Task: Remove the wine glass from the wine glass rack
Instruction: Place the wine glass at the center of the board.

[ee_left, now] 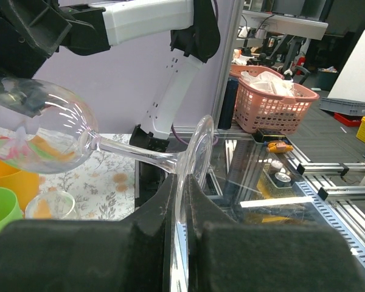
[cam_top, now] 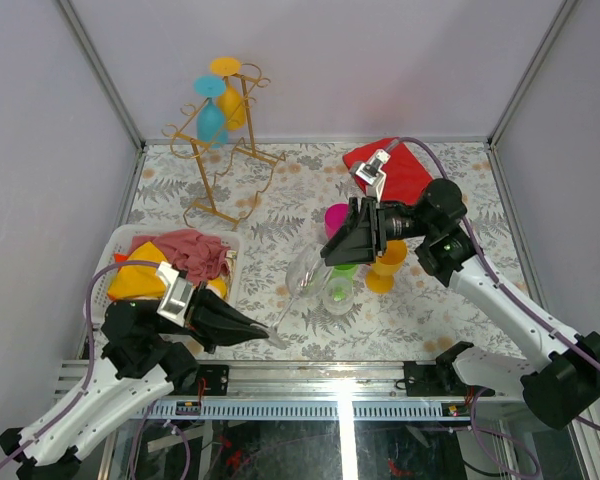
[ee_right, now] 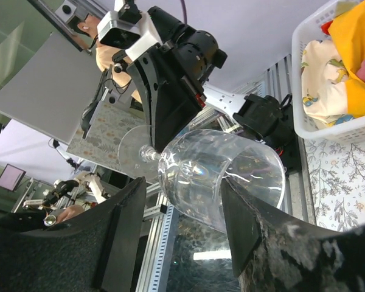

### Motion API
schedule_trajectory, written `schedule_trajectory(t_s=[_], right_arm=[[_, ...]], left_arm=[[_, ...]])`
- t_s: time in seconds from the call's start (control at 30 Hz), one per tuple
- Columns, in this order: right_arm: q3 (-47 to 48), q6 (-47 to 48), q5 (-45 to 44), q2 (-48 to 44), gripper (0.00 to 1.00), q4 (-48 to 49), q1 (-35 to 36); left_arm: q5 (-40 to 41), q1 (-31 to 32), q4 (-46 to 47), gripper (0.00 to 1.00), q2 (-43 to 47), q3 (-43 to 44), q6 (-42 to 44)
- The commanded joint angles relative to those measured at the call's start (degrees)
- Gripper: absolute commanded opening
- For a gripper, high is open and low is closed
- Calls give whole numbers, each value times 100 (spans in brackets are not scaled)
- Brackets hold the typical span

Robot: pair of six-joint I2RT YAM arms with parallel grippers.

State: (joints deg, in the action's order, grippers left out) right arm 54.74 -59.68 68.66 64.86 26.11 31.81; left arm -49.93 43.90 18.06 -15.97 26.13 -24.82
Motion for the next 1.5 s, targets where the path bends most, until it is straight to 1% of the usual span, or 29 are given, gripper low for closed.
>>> schedule_trajectory(t_s=[0.0,0.1,0.13,0.2,0.27,0.4,0.5,0.57,0.63,0.7,0.73,0.77,0.8,0.87,0.93,1.03,1.1,1.2,1.33,1.47], right_arm=[[-23,-433,624,-246,58,599,129],[-60,-432,622,-324,52,615,135],[-74,-443,614,-349,52,622,140],[-122,-447,597,-395,52,651,161],[-143,-453,596,-412,49,676,175],[-160,-599,587,-454,44,859,234],[-151,-634,573,-506,40,983,403],[-164,-628,509,-552,32,964,418],[-174,-585,478,-597,20,958,414],[-161,-457,365,-686,9,824,413],[-142,-272,288,-745,3,634,413],[-65,29,171,-814,0,213,413],[56,472,31,-883,0,-330,413],[336,1343,-335,-994,0,-1565,413],[533,1853,-549,-1065,0,-2313,413],[655,2101,-653,-1178,0,-2742,413],[677,2155,-686,-1267,0,-2882,413],[707,2286,-694,-1364,0,-3125,413],[901,2751,-882,-1427,0,-3884,413],[984,2903,-839,-1482,0,-4230,413]], left_arm=[[436,-30,1104,0,-208,-94,-75],[432,-28,1095,0,-340,-82,-113],[426,-26,1157,0,-368,-94,-146],[377,-28,1432,0,-403,-148,-262],[379,-31,1654,0,-418,-192,-317],[517,-29,1456,0,-465,-144,-218],[593,-29,1435,0,-571,-150,-283],[636,-31,1353,0,-621,-136,-275],[718,-31,1230,0,-627,-109,-249],[794,-28,1011,3,-586,-63,-179],[870,-29,819,5,-535,-17,-124],[958,-26,620,9,-500,25,-57],[1083,-30,385,17,-424,71,37],[1324,-31,-8,24,-269,149,151],[1534,-30,-334,34,-92,218,222],[1873,-31,-715,58,195,281,256],[2049,-32,-895,68,374,319,254],[2190,-30,-1143,77,570,373,248],[2231,-31,-1425,85,684,488,223],[2225,-30,-1712,88,655,655,209]])
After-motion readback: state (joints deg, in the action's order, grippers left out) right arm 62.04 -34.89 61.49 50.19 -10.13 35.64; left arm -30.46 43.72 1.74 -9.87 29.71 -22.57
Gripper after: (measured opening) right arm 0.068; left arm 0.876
